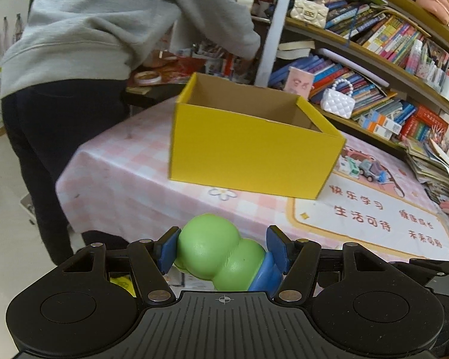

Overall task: Organize objects
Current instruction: 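Carry the green toy and white block over the yellow box with both tools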

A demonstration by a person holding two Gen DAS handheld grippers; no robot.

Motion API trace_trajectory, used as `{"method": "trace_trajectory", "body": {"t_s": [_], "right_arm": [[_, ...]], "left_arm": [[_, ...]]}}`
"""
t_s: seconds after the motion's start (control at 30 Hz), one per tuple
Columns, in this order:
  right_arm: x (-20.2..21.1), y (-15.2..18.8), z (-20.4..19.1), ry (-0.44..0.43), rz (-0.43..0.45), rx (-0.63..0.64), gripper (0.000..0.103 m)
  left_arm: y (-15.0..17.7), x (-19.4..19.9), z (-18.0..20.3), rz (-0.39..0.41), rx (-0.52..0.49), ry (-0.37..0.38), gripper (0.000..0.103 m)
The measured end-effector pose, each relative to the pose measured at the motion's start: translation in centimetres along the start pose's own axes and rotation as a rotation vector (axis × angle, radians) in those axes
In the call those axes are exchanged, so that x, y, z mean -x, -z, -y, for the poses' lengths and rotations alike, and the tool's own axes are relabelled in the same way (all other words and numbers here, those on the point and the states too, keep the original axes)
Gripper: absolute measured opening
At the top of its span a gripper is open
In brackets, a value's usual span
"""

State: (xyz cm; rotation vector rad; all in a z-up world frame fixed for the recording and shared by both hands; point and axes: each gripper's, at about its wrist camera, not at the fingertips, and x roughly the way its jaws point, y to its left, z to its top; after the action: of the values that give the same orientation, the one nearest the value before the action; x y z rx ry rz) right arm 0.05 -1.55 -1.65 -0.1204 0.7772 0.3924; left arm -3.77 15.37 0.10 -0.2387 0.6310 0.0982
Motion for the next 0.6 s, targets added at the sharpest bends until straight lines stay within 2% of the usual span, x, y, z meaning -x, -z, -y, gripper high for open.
{"method": "trace_trajectory", "body": {"t_s": [0.37,0.6], "right_arm": [[0.6,0.1,-2.4,-0.022,0.008,0.026,0.04],[1.3,0.1,-2.7,-0.023,0.042,0.055,0.039]], "left_arm": [[0.2,1.3,-1.1,0.024,-0.003,0.004,0.062],[-0.3,2.1,-1.1,0.075,0.013,0.002,0.062]]}}
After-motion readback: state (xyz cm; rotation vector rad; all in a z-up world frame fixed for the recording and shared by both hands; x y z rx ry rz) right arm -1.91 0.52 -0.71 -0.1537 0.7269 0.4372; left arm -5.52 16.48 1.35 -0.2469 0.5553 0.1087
